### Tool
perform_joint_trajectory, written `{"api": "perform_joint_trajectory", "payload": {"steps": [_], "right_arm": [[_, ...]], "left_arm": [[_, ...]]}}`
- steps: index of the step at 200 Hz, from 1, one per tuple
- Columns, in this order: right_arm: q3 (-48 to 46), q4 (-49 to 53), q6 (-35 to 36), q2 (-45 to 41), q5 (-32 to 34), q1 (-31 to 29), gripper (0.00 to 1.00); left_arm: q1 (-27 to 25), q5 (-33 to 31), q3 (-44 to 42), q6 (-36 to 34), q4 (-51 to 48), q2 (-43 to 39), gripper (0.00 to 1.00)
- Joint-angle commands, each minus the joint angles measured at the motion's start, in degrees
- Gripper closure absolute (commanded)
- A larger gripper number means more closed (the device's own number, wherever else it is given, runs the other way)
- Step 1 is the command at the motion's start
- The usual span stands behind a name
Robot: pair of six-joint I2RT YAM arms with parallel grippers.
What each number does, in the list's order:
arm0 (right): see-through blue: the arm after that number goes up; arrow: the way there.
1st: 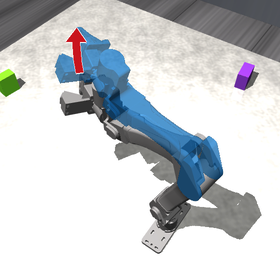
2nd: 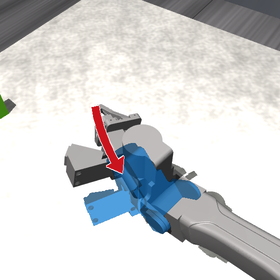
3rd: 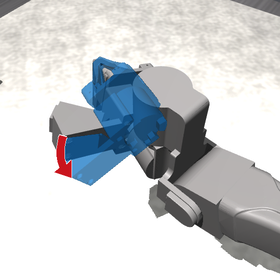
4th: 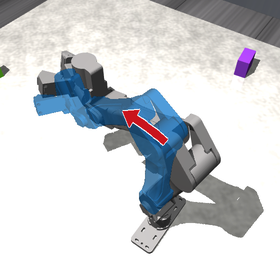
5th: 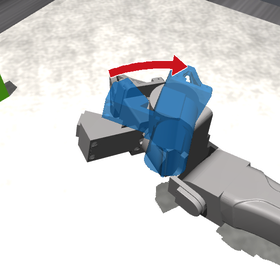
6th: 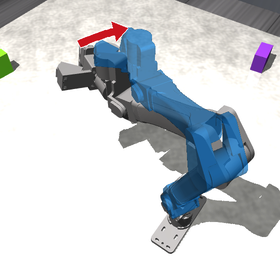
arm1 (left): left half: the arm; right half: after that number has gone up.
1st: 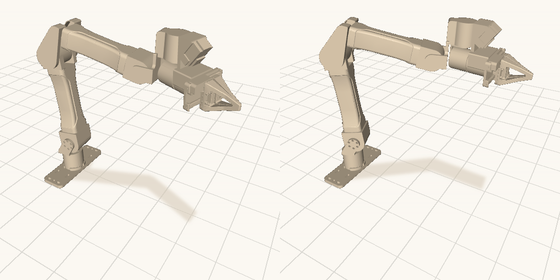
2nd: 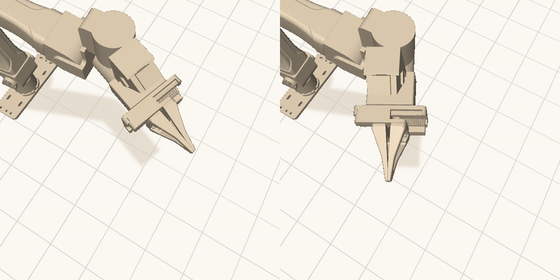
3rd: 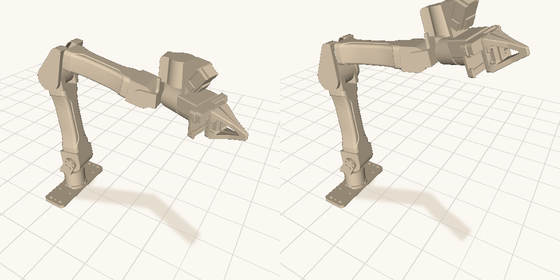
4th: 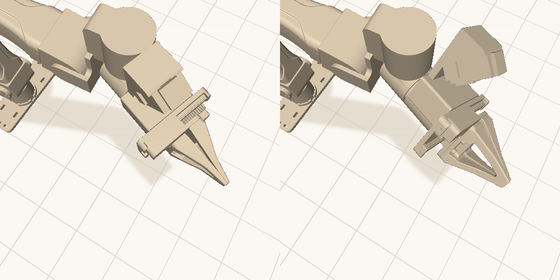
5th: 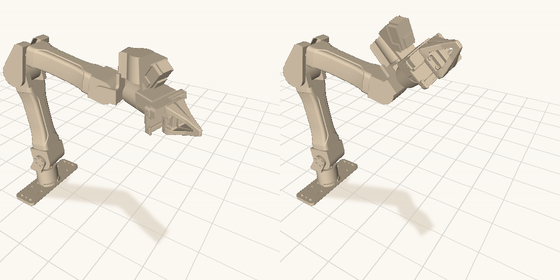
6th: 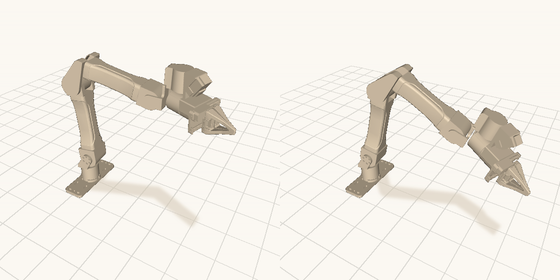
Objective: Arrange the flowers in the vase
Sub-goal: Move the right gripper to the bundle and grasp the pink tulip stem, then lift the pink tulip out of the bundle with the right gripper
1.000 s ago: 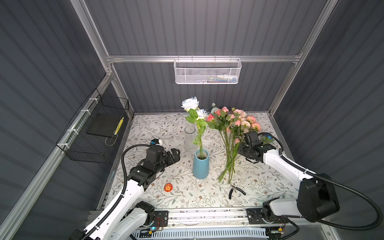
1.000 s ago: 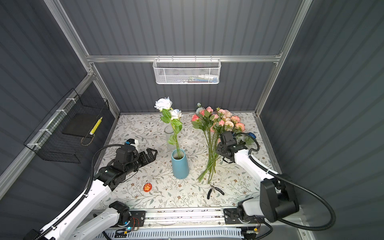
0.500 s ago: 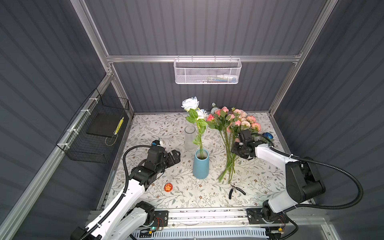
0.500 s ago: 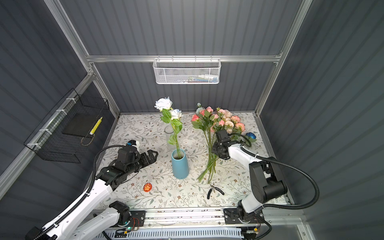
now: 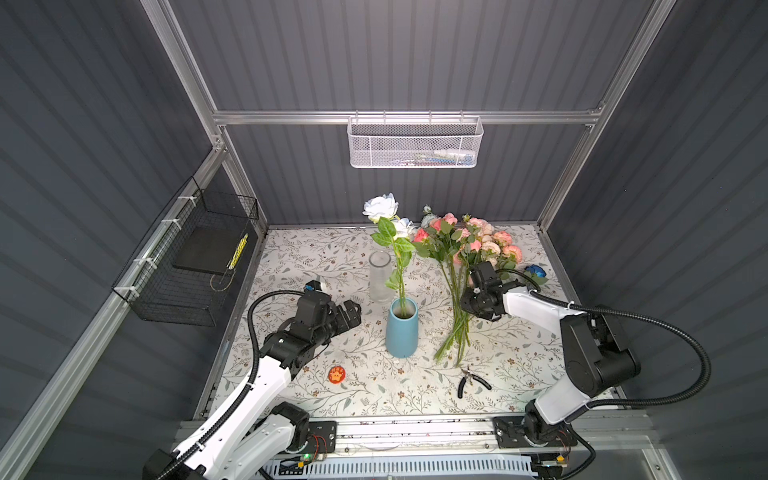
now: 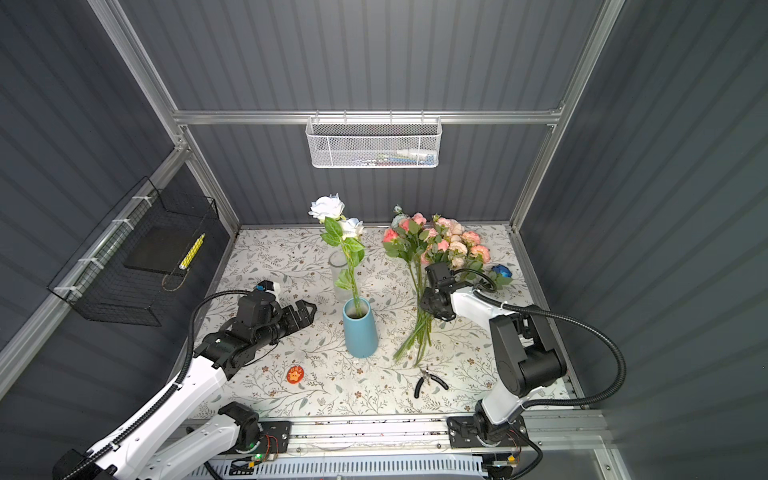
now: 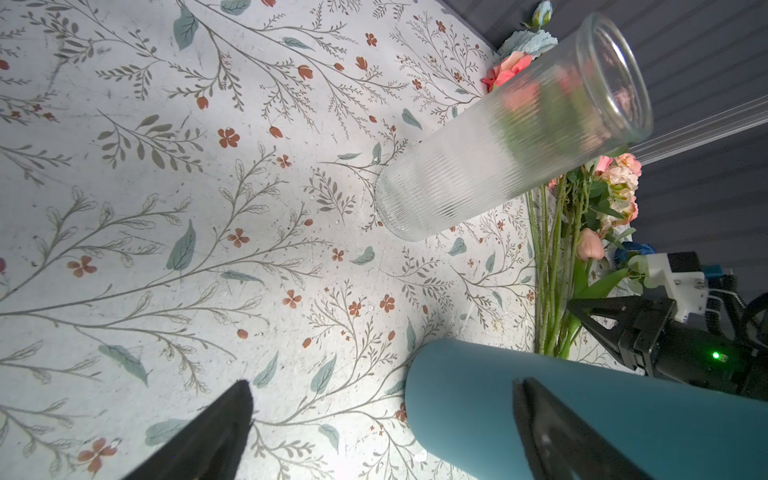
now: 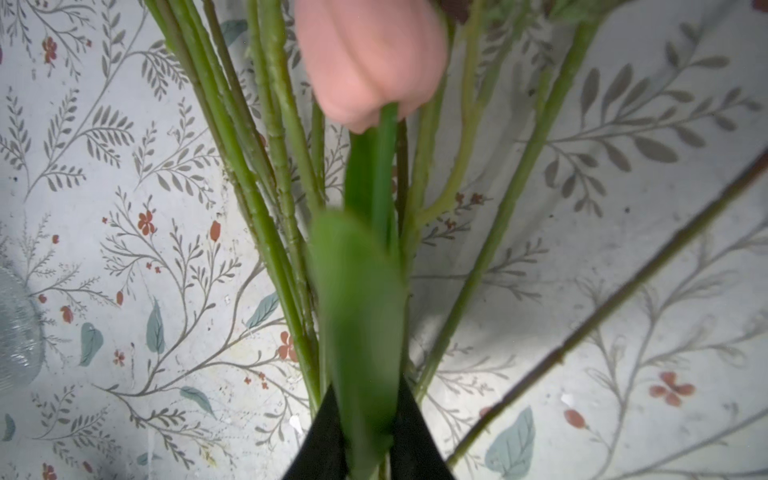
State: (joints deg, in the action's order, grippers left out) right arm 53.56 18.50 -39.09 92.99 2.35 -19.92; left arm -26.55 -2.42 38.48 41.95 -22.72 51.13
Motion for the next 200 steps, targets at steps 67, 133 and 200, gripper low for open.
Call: {"api": "perform_joint_trajectory", "payload": {"steps": [67,133,200], "right_arm": [[-1.2,3.5,3.3,-16.6,9.8,-3.5,1.00],[-0.6,-0.9,15.9,-44.2,21.9,-17.8,1.00],[12.0,-25.3,40.8,-36.4,33.0,-43.4,1.00]], "left_arm": [[-0.2,-0.4,-0.4,-1.1,0.3,-0.5,0.00],[-0.3,-1.0,3.0,-2.1,-2.3,-2.5,0.00],[-0.2,-1.7,4.7,-1.7,-4.0,-3.5,0.00]]}}
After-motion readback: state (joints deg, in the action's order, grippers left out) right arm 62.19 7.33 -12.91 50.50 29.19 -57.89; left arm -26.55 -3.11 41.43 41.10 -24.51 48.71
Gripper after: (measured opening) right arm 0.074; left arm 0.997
